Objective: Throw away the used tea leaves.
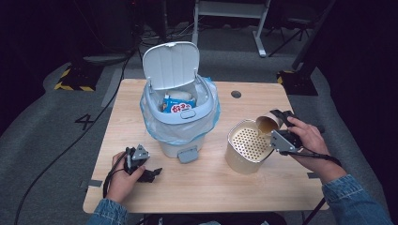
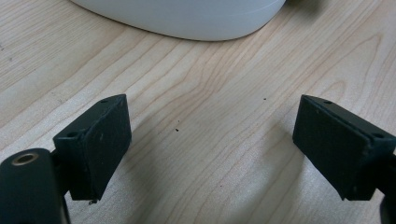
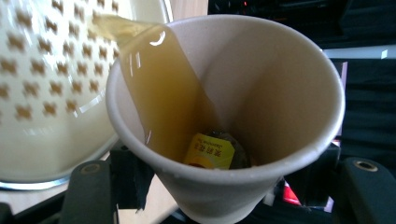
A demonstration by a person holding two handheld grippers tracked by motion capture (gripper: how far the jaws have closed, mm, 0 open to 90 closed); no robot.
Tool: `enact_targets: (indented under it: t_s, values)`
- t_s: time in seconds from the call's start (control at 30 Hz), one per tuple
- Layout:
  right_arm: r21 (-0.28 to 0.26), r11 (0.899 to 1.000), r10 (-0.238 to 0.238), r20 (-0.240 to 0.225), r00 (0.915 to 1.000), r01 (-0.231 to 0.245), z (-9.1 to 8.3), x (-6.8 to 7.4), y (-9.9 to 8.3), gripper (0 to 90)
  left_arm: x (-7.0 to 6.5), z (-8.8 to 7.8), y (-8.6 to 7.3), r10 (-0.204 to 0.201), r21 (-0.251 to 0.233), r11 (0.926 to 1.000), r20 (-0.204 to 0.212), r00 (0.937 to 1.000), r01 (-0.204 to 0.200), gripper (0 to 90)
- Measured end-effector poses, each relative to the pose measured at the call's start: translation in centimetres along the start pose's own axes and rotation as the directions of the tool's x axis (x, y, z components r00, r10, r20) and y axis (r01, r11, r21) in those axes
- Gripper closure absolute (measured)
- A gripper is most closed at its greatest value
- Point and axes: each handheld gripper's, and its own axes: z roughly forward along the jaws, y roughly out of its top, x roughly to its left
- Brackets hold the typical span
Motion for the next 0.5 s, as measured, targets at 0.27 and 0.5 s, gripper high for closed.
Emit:
enact_targets:
  t_s: [0.27,0.5]
  values:
    - [0.12,0.959,-0.27,0.105,0.9572,0.257,-0.2,1.2,1.5,34.7,0.0,0.0,0.0,0.0,0.0,1.0,0.0,1.0,0.0,12.0]
    - [0.254,0.838,-0.535,0.202,0.8204,0.484,-0.3,2.1,3.5,34.7,0.0,0.0,0.0,-0.004,0.0,1.0,0.001,1.0,0.004,12.0]
